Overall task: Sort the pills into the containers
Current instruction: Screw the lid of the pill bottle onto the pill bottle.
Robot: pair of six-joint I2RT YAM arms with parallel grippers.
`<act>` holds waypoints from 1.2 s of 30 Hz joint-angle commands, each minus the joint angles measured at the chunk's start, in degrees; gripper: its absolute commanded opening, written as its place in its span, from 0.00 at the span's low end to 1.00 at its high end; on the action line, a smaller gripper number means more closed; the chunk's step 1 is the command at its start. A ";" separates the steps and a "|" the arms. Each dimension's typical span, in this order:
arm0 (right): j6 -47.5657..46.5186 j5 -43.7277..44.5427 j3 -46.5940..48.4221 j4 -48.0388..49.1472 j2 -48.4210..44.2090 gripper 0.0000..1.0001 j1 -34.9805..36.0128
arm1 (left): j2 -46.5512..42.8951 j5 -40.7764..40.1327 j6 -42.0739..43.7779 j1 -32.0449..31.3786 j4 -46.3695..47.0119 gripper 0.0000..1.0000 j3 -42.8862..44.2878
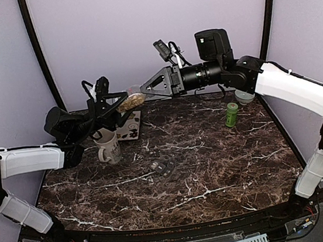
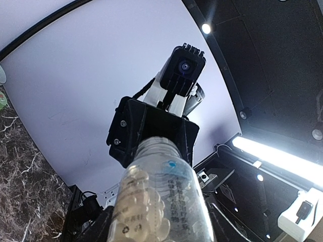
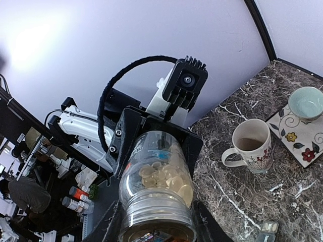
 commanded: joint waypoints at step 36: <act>-4.11 1.52 7.20 -6.68 5.15 0.38 2.84 | 4.53 8.46 -4.80 1.01 8.78 0.00 7.63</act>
